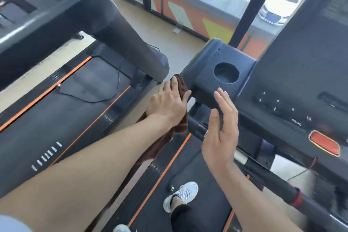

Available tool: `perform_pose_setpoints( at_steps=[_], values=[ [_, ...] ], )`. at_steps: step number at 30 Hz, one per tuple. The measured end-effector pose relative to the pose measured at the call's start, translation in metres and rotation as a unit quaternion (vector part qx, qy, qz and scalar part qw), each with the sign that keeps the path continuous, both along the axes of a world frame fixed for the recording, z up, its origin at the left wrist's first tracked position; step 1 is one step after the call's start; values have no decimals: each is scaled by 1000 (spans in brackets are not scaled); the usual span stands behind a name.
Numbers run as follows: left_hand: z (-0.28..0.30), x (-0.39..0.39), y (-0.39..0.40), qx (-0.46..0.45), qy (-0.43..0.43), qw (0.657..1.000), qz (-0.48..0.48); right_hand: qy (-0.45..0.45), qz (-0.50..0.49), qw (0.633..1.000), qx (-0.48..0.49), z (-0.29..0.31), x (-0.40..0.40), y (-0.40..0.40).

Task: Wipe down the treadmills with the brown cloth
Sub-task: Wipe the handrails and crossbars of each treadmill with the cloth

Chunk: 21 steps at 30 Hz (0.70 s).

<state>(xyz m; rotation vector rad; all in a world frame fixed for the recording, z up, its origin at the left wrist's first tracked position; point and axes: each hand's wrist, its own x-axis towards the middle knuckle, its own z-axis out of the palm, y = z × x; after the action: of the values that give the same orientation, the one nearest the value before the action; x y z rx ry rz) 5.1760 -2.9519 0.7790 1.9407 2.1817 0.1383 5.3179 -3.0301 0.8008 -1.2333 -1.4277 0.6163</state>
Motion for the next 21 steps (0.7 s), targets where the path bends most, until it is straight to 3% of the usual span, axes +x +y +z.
perform_pose_setpoints(
  at_steps=[5,9,12,21],
  values=[
    [3,33,70,6,-12,999,-43,5,11,1000,-5,3,39,60],
    [8,44,120,-11,-62,987,-147,13,7,1000,-11,8,60,79],
    [8,52,153,-37,-76,978,-190,7,13,999,-29,9,69,74],
    [17,90,217,-45,-80,976,-198,-32,21,998,-43,1,86,23]
  ],
)
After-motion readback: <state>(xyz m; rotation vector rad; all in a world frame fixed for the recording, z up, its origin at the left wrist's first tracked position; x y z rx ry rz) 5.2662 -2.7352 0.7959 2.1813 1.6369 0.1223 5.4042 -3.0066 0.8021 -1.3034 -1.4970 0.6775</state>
